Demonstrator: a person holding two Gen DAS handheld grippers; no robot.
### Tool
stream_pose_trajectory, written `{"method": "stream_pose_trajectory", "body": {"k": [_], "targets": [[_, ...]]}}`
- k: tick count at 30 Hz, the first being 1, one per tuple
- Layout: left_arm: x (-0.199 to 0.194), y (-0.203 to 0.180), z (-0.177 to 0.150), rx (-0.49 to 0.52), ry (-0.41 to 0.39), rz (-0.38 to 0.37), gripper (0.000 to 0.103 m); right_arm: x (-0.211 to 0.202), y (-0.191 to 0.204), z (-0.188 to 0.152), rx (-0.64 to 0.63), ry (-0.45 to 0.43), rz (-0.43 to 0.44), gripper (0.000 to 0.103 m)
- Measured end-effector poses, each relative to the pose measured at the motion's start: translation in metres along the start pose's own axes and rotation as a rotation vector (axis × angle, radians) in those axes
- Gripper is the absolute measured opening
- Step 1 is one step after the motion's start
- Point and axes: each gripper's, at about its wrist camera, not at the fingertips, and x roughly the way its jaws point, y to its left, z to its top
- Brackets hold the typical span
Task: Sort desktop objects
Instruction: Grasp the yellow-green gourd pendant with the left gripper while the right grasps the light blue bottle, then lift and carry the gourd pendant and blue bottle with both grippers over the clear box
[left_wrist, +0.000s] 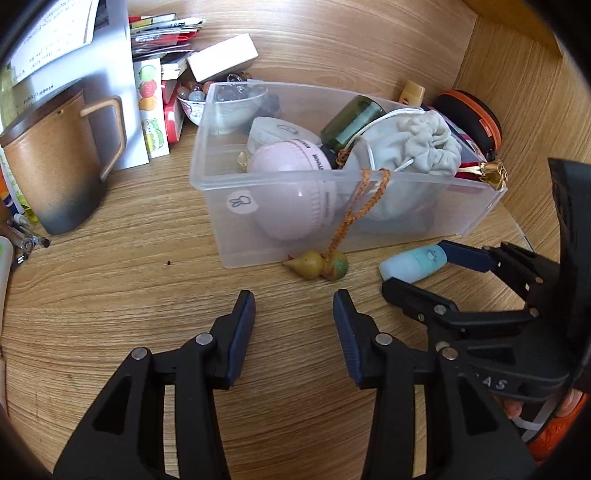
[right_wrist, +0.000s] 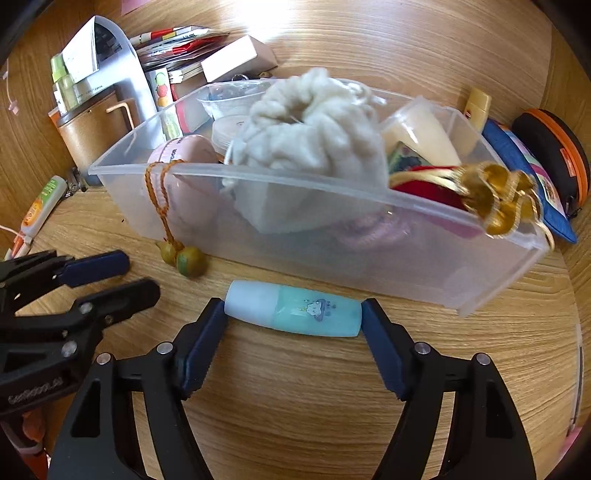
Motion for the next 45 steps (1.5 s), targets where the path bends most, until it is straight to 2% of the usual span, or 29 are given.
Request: {"method": "stream_pose_trajectory", "body": {"k": [12, 13, 15, 24, 29, 45], "targets": [[0.016, -0.031, 0.011, -0.004, -0.003, 0.063, 0.043, -0.008, -0.025, -0.004, -0.011, -0.014, 0.057, 0.071], [0.017, -0.034, 0.011, -0.001, -0.007, 0.074, 0.042, -0.009, -0.027, -0.005, -0.010, -0.014, 0.062, 0.071], [0.017, -0.035, 0.009, 0.015, -0.019, 0.106, 0.034, -0.011, -0.033, -0.008, -0.006, -0.018, 0.067, 0.071], [0.020, -0.044, 0.010, 0.035, -0.030, 0.133, 0.032, -0.020, -0.038, -0.009, 0.000, -0.042, 0.092, 0.071], [0.012, -0.051, 0.007, 0.060, -0.040, 0.127, 0.031, -0.028, -0.039, -0.006, -0.001, -0.063, 0.088, 0.071], [-0.039, -0.060, 0.018, 0.090, -0.167, 0.122, 0.031, -0.071, -0.040, 0.009, -0.006, -0.164, 0.095, 0.071]]}}
